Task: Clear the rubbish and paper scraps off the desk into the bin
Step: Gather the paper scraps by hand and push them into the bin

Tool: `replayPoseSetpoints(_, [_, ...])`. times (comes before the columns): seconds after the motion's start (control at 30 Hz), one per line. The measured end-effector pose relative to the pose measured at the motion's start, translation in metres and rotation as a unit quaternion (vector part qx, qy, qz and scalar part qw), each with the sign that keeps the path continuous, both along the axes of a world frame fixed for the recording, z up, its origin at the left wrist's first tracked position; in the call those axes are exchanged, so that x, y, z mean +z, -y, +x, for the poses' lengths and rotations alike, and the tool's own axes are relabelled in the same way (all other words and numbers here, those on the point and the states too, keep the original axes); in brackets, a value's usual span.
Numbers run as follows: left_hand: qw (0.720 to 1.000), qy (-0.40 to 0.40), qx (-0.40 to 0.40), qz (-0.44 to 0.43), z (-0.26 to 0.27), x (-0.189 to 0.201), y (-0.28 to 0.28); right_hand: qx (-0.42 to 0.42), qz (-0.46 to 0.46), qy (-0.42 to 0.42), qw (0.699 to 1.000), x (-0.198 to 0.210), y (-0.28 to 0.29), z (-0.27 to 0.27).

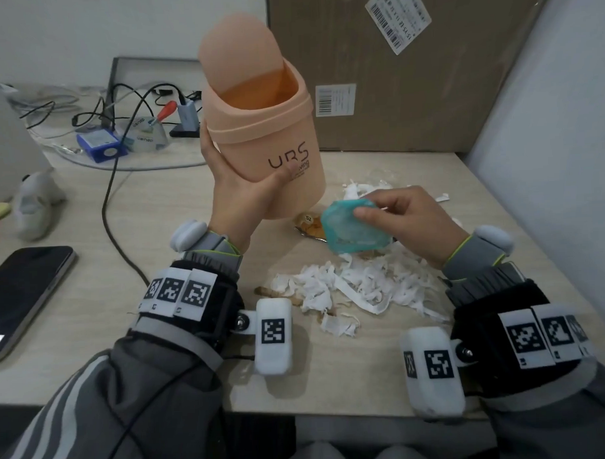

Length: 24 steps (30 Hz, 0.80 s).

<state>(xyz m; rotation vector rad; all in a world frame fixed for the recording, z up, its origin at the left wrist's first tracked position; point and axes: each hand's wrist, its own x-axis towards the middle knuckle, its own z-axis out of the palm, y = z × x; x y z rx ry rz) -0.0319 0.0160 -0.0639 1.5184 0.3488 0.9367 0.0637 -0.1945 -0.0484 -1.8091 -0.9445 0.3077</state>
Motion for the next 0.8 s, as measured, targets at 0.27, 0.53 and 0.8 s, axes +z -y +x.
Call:
replayPoseSetpoints(0.27, [1.0,-0.008,0.022,-0.006,0.001,-0.003,-0.003,-0.081,-0.042,-0.051,0.994,-0.014,-0.007,0.013])
replayPoseSetpoints(0.53, [0.999,-0.024,0.028,0.028,0.004,-0.008,-0.009,-0.097,-0.239,0.126,0.958,-0.012,-0.023,0.011])
replayPoseSetpoints(0.8, [0.998,-0.031,0.038,0.05,0.003,-0.009,-0.012,-0.102,-0.075,0.132,0.983,-0.007,-0.024,0.007])
